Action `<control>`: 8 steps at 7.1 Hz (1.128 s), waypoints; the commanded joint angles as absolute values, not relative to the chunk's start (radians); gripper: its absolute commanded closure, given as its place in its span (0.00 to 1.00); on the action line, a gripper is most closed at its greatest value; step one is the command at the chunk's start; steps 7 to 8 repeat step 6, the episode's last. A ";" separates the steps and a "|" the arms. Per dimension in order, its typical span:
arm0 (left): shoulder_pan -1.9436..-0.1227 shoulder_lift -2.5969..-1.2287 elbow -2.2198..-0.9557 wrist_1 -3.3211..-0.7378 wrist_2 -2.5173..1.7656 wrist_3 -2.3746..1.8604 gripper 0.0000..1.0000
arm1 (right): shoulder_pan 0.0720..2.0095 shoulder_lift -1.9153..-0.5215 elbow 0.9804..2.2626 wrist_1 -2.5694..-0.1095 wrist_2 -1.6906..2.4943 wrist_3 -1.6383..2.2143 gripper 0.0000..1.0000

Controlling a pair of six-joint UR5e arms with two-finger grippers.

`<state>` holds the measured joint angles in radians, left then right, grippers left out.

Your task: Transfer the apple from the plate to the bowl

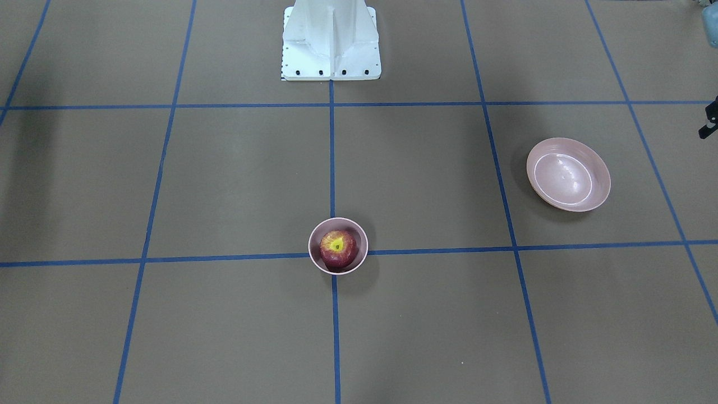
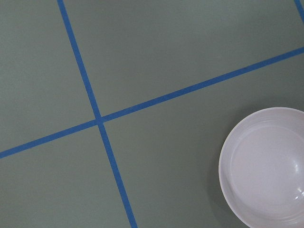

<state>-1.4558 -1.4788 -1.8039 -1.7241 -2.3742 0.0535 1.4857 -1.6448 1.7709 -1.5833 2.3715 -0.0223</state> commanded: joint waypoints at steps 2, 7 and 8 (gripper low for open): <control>-1.456 -1.480 -1.802 -1.724 -2.373 0.054 0.02 | 1.485 -1.644 1.767 -1.583 2.373 -0.020 0.00; -1.456 -1.479 -1.802 -1.756 -2.368 0.052 0.02 | 1.485 -1.647 1.763 -1.583 2.373 -0.020 0.00; -1.456 -1.479 -1.802 -1.756 -2.368 0.052 0.02 | 1.485 -1.647 1.763 -1.583 2.373 -0.020 0.00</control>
